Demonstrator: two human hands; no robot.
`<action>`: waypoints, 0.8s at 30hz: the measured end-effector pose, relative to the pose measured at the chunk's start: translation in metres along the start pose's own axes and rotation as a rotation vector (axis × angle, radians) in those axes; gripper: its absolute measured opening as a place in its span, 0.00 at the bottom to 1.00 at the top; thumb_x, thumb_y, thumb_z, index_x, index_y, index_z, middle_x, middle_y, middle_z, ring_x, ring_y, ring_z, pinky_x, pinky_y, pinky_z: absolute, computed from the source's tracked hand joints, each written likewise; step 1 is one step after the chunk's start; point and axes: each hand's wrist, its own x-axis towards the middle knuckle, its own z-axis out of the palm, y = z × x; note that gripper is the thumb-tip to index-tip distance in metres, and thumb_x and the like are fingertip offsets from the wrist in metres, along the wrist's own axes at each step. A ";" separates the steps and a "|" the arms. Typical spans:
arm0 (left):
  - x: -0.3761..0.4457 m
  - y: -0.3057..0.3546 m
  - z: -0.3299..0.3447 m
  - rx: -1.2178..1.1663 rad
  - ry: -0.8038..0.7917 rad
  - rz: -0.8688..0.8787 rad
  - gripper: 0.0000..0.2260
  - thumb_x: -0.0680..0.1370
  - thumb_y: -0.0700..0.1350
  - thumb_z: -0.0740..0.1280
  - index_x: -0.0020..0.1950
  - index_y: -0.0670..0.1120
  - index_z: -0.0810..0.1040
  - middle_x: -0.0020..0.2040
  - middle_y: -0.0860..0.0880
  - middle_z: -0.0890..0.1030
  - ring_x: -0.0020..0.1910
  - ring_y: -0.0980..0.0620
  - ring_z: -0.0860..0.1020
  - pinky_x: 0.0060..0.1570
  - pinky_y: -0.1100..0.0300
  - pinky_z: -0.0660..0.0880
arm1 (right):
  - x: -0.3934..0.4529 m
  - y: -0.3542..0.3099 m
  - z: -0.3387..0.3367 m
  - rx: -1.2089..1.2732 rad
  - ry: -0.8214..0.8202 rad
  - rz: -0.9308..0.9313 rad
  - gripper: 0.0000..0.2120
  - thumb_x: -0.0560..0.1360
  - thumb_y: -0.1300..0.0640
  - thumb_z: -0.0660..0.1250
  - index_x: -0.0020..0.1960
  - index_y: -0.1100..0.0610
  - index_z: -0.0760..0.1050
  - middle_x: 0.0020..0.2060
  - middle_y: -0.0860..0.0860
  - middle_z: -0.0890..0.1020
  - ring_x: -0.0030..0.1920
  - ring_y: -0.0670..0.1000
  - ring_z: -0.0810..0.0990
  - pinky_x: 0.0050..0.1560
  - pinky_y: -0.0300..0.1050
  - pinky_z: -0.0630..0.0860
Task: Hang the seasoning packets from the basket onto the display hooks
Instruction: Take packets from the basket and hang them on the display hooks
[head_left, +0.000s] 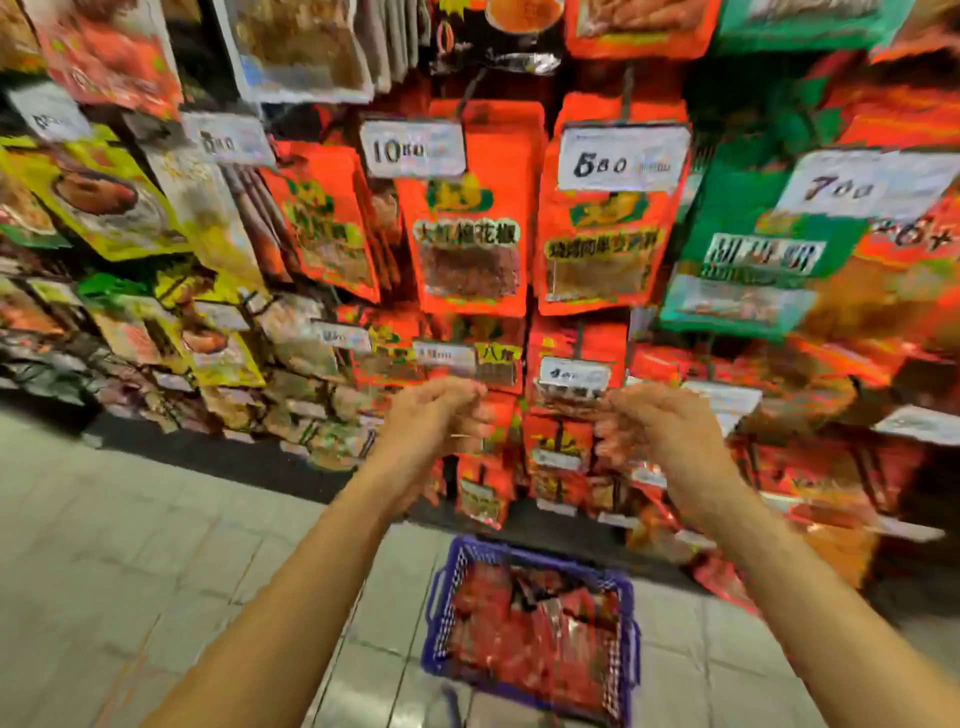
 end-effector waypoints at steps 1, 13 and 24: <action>0.005 -0.027 0.001 0.008 0.010 -0.076 0.09 0.82 0.39 0.64 0.46 0.44 0.82 0.37 0.45 0.84 0.31 0.51 0.81 0.33 0.59 0.77 | 0.003 0.027 -0.002 -0.019 0.006 0.069 0.10 0.81 0.67 0.62 0.43 0.62 0.78 0.27 0.54 0.82 0.24 0.51 0.79 0.27 0.40 0.75; 0.039 -0.367 -0.021 0.029 0.206 -0.807 0.08 0.80 0.37 0.63 0.45 0.43 0.81 0.38 0.45 0.79 0.27 0.51 0.76 0.28 0.64 0.72 | 0.010 0.417 -0.017 -0.374 0.071 0.746 0.10 0.77 0.62 0.68 0.37 0.56 0.80 0.38 0.58 0.82 0.38 0.57 0.79 0.45 0.58 0.80; 0.098 -0.571 -0.034 0.181 0.115 -1.021 0.12 0.83 0.40 0.58 0.42 0.46 0.74 0.39 0.46 0.77 0.35 0.49 0.75 0.37 0.59 0.70 | 0.039 0.663 -0.013 -0.864 -0.069 0.759 0.12 0.78 0.63 0.63 0.38 0.55 0.79 0.45 0.61 0.85 0.49 0.61 0.82 0.53 0.53 0.77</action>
